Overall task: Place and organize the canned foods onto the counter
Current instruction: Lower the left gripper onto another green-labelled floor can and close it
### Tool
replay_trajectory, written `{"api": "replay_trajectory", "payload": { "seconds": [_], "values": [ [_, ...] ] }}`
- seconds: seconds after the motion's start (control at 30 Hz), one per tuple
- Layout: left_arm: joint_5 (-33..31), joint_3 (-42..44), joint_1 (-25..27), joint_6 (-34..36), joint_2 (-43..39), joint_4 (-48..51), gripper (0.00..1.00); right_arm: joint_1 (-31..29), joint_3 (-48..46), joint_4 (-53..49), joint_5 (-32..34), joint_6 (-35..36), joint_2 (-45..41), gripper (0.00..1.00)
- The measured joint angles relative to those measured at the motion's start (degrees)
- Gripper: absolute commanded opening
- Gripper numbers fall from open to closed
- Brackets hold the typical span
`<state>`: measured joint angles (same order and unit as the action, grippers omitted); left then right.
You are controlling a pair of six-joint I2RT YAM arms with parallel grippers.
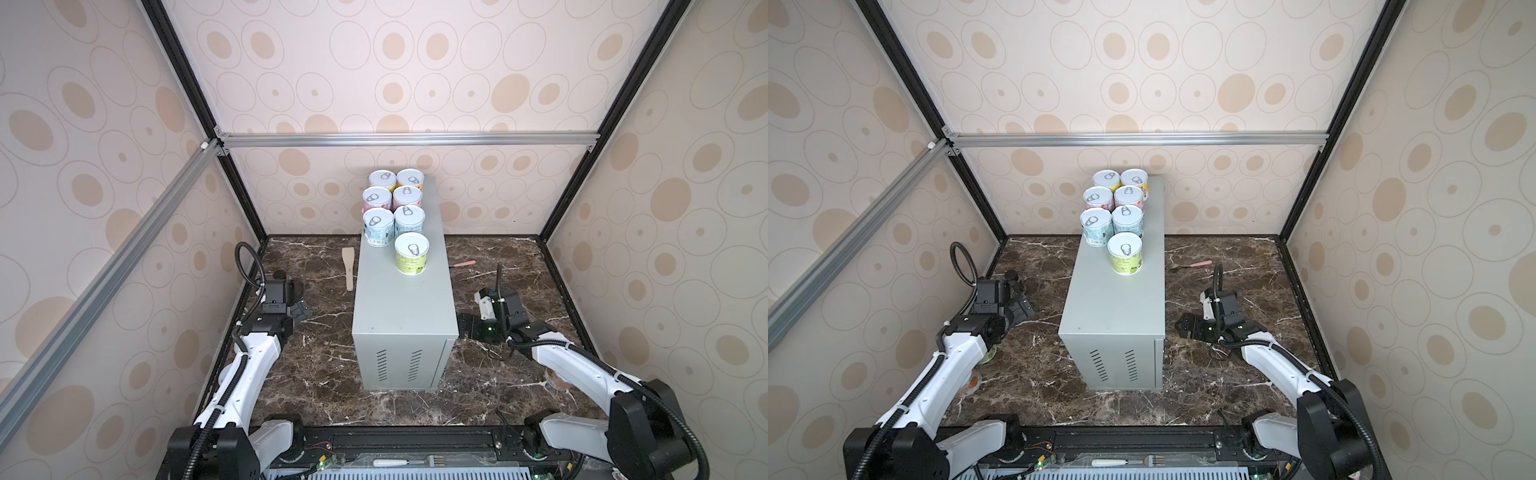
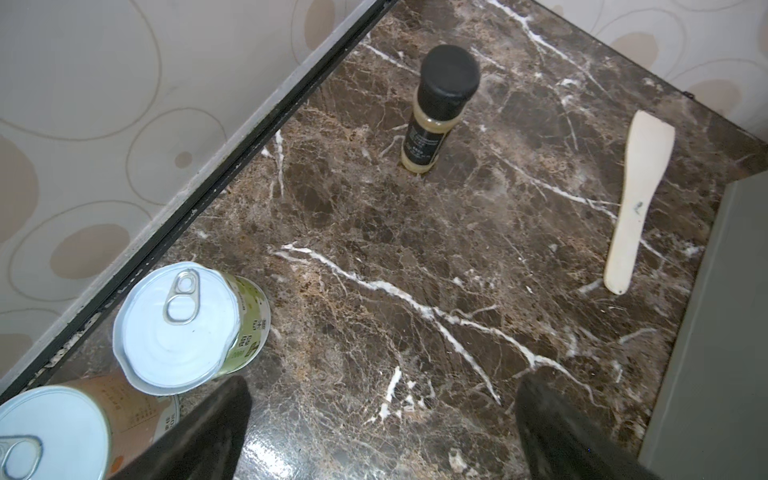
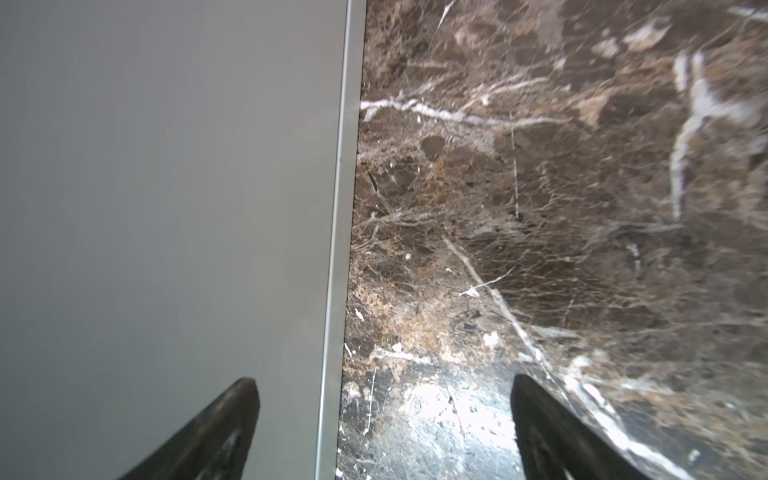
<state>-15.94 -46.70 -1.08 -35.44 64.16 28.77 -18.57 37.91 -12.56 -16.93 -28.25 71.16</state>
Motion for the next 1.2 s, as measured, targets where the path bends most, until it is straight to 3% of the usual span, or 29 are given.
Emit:
{"api": "replay_trajectory", "payload": {
  "seconds": [0.27, 0.63, 0.9, 1.2],
  "values": [
    [-0.33, 1.09, -7.37, -0.52, 3.19, -1.66, 0.99, -1.36, -0.24, 3.04, -0.7, -0.5, 3.19, 0.97],
    [5.31, 1.55, -16.76, -0.96, 7.23, -4.15, 0.99, -1.73, -0.26, 4.59, -1.11, -0.85, 3.8, 0.97],
    [7.54, 1.55, -20.44, -1.07, 10.75, -4.79, 0.99, -1.84, -0.26, 4.87, -1.31, -0.87, 4.85, 0.97],
    [5.79, 1.44, -22.34, -1.42, 11.72, -4.74, 0.99, -2.01, -0.26, 5.14, -1.81, -1.05, 6.38, 0.97]
  ]
}}
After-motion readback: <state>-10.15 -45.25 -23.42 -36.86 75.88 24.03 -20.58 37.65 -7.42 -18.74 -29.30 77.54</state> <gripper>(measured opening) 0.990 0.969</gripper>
